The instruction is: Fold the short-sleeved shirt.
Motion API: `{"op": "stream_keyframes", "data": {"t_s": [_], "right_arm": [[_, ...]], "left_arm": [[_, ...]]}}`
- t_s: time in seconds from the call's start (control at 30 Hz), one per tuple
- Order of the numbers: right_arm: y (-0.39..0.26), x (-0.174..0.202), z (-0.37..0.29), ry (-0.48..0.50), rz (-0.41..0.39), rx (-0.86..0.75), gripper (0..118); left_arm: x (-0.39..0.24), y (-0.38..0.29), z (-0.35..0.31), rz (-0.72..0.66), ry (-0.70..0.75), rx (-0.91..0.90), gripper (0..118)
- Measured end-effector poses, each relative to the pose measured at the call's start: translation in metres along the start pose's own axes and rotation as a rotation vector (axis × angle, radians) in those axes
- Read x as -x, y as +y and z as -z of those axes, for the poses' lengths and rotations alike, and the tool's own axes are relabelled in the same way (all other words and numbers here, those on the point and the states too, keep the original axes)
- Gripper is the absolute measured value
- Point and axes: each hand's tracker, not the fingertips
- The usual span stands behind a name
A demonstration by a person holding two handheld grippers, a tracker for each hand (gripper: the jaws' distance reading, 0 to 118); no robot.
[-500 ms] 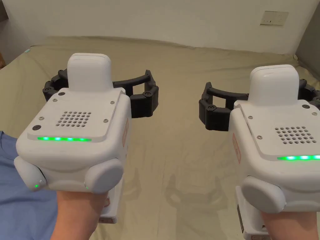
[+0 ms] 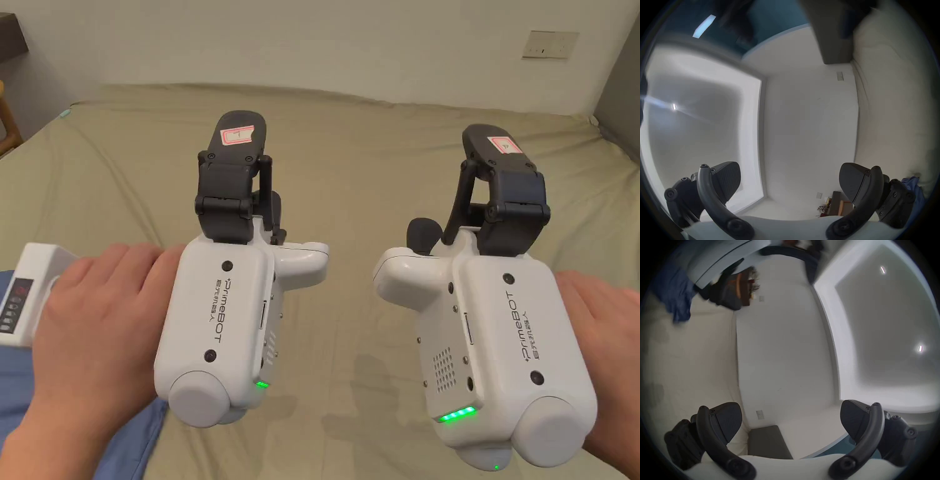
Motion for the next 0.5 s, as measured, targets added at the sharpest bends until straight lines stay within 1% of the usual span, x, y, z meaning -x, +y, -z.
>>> {"op": "stream_keyframes", "data": {"t_s": [0.03,0.07,0.1,0.13,0.17,0.2,0.23,0.27,0.3,0.33,0.4,0.43,0.47,0.5], "right_arm": [[0.002,-0.007,0.002,0.053,0.156,0.047,118],[0.004,-0.018,0.005,0.105,0.344,0.107,118],[0.002,-0.033,0.011,0.162,0.587,0.184,118],[-0.003,-0.048,0.015,0.234,0.839,0.243,118],[-0.019,-0.069,0.021,0.329,1.153,0.278,118],[-0.034,-0.077,0.023,0.396,1.421,0.293,118],[-0.049,-0.081,0.025,0.430,1.658,0.307,118],[-0.058,-0.081,0.026,0.424,1.786,0.312,118],[-0.059,-0.080,0.026,0.389,1.797,0.325,118],[-0.058,-0.079,0.025,0.347,1.719,0.318,118],[-0.045,-0.075,0.023,0.238,1.468,0.323,118],[-0.040,-0.073,0.022,0.209,1.371,0.317,118],[-0.038,-0.071,0.021,0.206,1.325,0.304,118],[-0.037,-0.070,0.019,0.211,1.311,0.279,118]], "left_arm": [[0.013,0.001,0.000,-0.252,-0.088,0.073,117],[0.027,0.001,0.002,-0.495,-0.155,0.147,117],[0.044,-0.006,0.008,-0.773,-0.201,0.254,117],[0.057,-0.015,0.013,-1.023,-0.249,0.342,117],[0.070,-0.033,0.018,-1.336,-0.325,0.408,117],[0.075,-0.052,0.020,-1.624,-0.394,0.436,117],[0.074,-0.070,0.022,-1.897,-0.450,0.463,117],[0.069,-0.081,0.024,-2.046,-0.442,0.500,117],[0.067,-0.087,0.023,-2.094,-0.412,0.530,118],[0.065,-0.086,0.022,-2.045,-0.374,0.530,117],[0.066,-0.076,0.018,-1.850,-0.302,0.475,118],[0.068,-0.071,0.016,-1.766,-0.299,0.440,117],[0.070,-0.067,0.015,-1.714,-0.312,0.410,117],[0.072,-0.063,0.015,-1.662,-0.327,0.385,117]]}}
